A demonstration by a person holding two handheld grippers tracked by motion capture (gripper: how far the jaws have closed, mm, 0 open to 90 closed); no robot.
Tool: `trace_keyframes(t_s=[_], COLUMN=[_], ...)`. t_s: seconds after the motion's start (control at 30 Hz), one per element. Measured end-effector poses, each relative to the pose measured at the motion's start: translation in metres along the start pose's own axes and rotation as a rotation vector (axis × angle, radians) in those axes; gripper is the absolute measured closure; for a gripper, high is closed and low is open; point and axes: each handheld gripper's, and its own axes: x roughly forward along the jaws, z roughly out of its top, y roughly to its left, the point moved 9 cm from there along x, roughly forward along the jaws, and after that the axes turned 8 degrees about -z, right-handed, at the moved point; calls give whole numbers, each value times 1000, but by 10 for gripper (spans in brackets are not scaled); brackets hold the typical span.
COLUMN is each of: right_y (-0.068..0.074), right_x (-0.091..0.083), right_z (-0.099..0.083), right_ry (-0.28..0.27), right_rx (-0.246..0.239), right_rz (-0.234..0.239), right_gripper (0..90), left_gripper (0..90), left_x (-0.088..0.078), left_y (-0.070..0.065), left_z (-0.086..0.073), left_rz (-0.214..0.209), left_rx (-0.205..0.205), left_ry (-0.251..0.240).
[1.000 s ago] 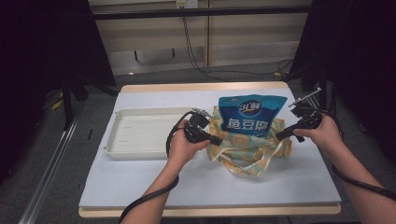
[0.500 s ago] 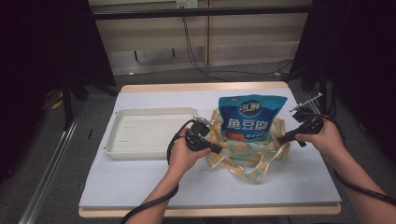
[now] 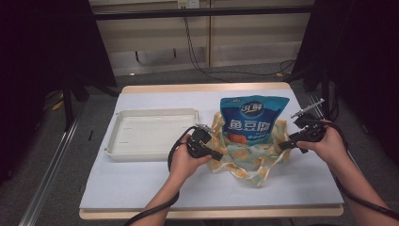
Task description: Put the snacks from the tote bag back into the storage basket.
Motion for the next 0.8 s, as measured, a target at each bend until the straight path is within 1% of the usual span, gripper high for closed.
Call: trace_keyframes(t_s=[0.03, 0.07, 0.1, 0.13, 0.17, 0.2, 0.23, 0.3, 0.37, 0.4, 0.43, 0.47, 0.53, 0.57, 0.6, 0.63, 0.67, 0.7, 0.73, 0.77, 0.8], right_y=[1, 1, 2, 3, 3, 4, 7, 11, 14, 16, 18, 20, 22, 24, 26, 27, 29, 31, 31, 31, 31], right_x=[0, 0, 0, 0, -1, 0, 0, 0, 1, 0, 1, 0, 0, -1, -1, -3, -5, -6, -7, -8, -9], right_z=[0, -2, -3, -4, -6, -7, -8, -9, -8, -9, -9, -9, -8, -7, -8, -9, -9, -10, -10, -10, -10], right_ry=[-8, -10, -10, -21, -17, -30, -34, -44, -60, -52, -54, -59, -85, -84, -69, -63, -65, -66, -69, -72, -72], right_rx=[-2, -1, 0, -10, -14, -24, -23, -23, -31, -23, -34, -27, -33, -34, -39, -48, -51, -45, -47, -39, -38], right_rz=[1, 1, 0, -3, -15, -21, -19, -26, -21, -28, -29, -23, -35, -33, -32, -25, -7, 14, 29, 29, 32], right_gripper=[307, 283, 255, 240, 234, 221, 202, 191, 187, 184, 178, 168, 162, 153, 132, 125, 122, 114, 100, 90, 91], left_gripper=[900, 900, 900, 900, 900, 900, 900, 900, 894, 879, 852, 822, 698, 639, 574, 527, 488, 442, 414, 387, 359], left_x=[1, 0, -1, 2, 1, 1, 1, 1, 0, 0, -2, -2, -6, -8, -10, -14, -17, -20, -25, -27, -32], left_y=[-1, 0, 2, 0, 1, 3, 3, 2, 3, 1, 2, 0, 1, -1, -2, -3, -4, -3, -4, -5, -5], left_z=[-1, -2, -5, -4, -6, -7, -7, -8, -7, -6, -6, -5, -4, -1, 1, 2, 4, 5, 7, 8, 10], left_rz=[-3, -5, 11, -3, -7, -4, -7, -15, -10, -14, -15, -16, -14, -19, -14, -20, -19, -15, -3, -13, 4], left_rx=[-11, -6, 19, -12, 8, 18, 21, 14, 6, -14, -4, -17, 1, -14, -16, -18, -12, -1, -2, -8, 5], left_ry=[-6, 11, 49, 23, 44, 53, 55, 63, 55, 44, 51, 44, 53, 26, 17, 14, 4, 9, 17, 9, 11])
